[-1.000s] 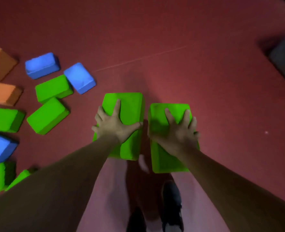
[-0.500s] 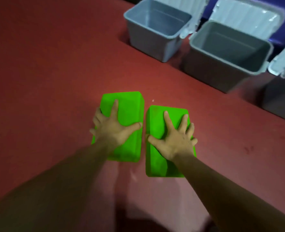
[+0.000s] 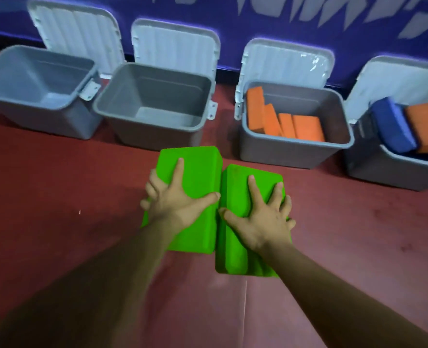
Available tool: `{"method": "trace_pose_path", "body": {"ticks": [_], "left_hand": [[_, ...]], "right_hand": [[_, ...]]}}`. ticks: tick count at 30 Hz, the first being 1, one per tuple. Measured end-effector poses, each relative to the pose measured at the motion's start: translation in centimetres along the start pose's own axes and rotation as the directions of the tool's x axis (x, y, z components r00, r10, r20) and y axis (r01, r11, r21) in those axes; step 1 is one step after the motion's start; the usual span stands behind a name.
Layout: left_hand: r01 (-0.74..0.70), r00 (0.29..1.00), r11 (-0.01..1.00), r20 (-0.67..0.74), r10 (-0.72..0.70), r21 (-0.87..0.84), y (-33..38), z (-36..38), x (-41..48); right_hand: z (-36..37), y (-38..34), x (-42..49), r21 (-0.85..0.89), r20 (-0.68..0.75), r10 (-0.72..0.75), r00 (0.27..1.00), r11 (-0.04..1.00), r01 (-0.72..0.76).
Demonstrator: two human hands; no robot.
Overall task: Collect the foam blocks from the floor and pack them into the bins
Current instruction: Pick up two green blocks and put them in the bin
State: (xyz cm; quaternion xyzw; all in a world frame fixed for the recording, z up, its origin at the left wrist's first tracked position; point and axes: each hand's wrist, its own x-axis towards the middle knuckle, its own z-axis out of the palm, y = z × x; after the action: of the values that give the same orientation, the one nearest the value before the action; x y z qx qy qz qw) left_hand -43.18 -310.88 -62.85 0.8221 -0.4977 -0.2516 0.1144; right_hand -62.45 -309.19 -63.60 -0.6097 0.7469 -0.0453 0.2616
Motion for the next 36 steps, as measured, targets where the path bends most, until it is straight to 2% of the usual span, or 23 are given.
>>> {"method": "trace_pose_path", "body": {"ticks": [7, 12, 15, 18, 24, 27, 31, 34, 36], "left_hand": [[-0.140, 0.986, 0.986, 0.108, 0.130, 0.091, 12.0, 6.5, 8.8], [-0.217, 0.974, 0.965, 0.095, 0.205, 0.149, 20.7, 9.7, 19.4], [-0.272, 0.962, 0.935, 0.097, 0.256, 0.226, 25.1, 10.7, 24.0], [-0.267, 0.963, 0.932, 0.084, 0.254, 0.243, 29.3, 11.6, 27.5], [-0.283, 0.959, 0.916, 0.077, 0.273, 0.285, 37.9, 14.3, 33.1], [-0.249, 0.967, 0.915, 0.023, 0.255, 0.317, 40.7, 15.8, 36.0], [-0.210, 0.969, 0.894, -0.038, 0.244, 0.396, 43.4, 18.1, 39.4], [-0.170, 0.971, 0.924, -0.104, 0.217, 0.342, 44.9, 20.0, 41.1], [-0.205, 0.967, 0.907, -0.066, 0.245, 0.369, 45.5, 21.3, 42.1]], "right_hand": [[-5.0, 7.7, 12.1, 0.079, -0.051, 0.184, 0.982, 0.980, -0.180], [-7.9, 10.2, 23.7, 0.141, -0.098, 0.251, 0.963, 0.961, -0.236], [-9.5, 11.2, 28.3, 0.175, -0.094, 0.295, 0.951, 0.945, -0.276], [-11.2, 12.4, 31.8, 0.204, -0.078, 0.322, 0.943, 0.931, -0.301], [-15.5, 14.1, 40.9, 0.283, -0.125, 0.303, 0.945, 0.924, -0.258], [-16.5, 14.9, 46.0, 0.304, -0.143, 0.265, 0.953, 0.929, -0.213], [-16.9, 15.4, 52.0, 0.337, -0.109, 0.217, 0.970, 0.926, -0.170], [-16.7, 16.6, 54.7, 0.350, -0.097, 0.166, 0.981, 0.929, -0.123], [-16.6, 17.6, 56.5, 0.386, -0.064, 0.152, 0.986, 0.915, -0.116]]}}
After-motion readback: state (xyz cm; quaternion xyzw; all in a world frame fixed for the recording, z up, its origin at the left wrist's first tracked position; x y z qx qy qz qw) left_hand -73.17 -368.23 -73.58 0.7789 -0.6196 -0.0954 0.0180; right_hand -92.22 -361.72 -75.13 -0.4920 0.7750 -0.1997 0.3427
